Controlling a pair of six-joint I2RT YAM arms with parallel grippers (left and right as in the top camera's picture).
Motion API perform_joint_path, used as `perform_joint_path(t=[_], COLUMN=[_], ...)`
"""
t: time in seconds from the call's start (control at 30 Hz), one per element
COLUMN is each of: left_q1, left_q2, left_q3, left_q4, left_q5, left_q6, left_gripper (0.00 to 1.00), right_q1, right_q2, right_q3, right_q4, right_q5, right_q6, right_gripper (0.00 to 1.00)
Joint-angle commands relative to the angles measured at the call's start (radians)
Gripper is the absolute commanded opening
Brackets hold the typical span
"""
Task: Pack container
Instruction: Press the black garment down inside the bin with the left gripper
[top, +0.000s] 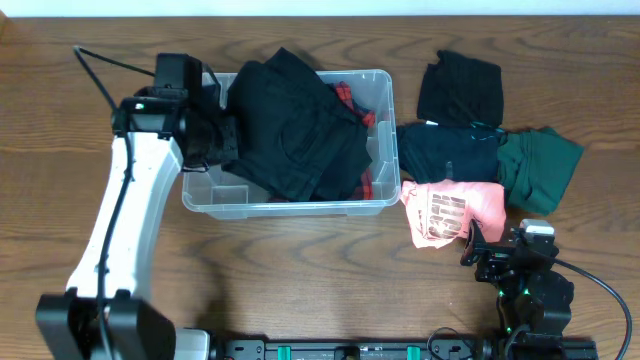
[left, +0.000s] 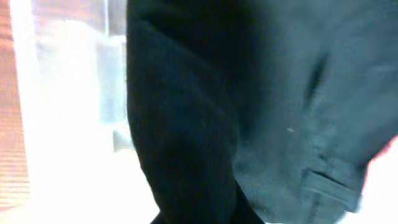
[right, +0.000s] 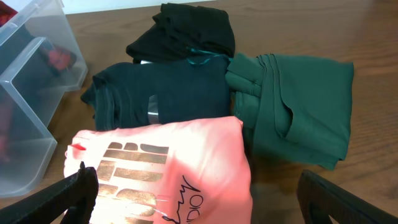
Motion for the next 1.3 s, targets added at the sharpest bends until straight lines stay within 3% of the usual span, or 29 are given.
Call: perform_joint_path(t=[0.0, 0.2, 0.47, 0.6, 0.73, 0.87, 0.97, 1.13, 1.27], left_q1=[0.007, 0.007, 0.007, 0.007, 0.01, 0.01, 0.01, 0.01, 0.002], left_q2=[-0.115, -0.151, -0.066, -0.014, -0.035, -0.097, -0.161, -0.219, -0.194], left_q3=[0.096, 0.08, -0.098, -0.124, -0.101, -0.023, -0.002, -0.002, -0.022], left_q4=[-0.025, -0.103, -0.041, -0.045, -0.058, -0.122, -0.115, -0.063, 0.016], left_q5=[-0.021, -0.042, -0.095, -0.142, -0.157, -0.156, -0.153, -0.131, -0.108], left_q6=[-0.028, -0.035, -0.021, -0.019, -0.019, -0.022, -0.027, -0.027, -0.026], left_gripper=[0.06, 0.06, 0.08, 0.17, 0.37, 0.4, 0.58, 0.57, 0.33], right_q1=[-0.005, -0.005, -0.005, -0.005, -0.005, -0.005, -0.005, -0.005, -0.005], right_q2=[-0.005, -0.005, -0.005, -0.005, -0.005, -0.005, -0.005, -0.005, -0.005], right_q3=[-0.003, -0.003, -0.003, -0.003, -0.003, -0.003, -0.003, -0.003, -0.003], right_q4=[0.001, 0.001, 0.001, 0.001, 0.001, 0.001, 0.001, 0.001, 0.001], right_q5=[0.01, 0.01, 0.01, 0.01, 0.01, 0.01, 0.01, 0.01, 0.01], right_q6=[0.009, 0.009, 0.009, 0.009, 0.009, 0.009, 0.009, 0.009, 0.009], right_gripper=[0.99, 0.99, 0.99, 0.99, 0.99, 0.99, 0.99, 0.99, 0.99])
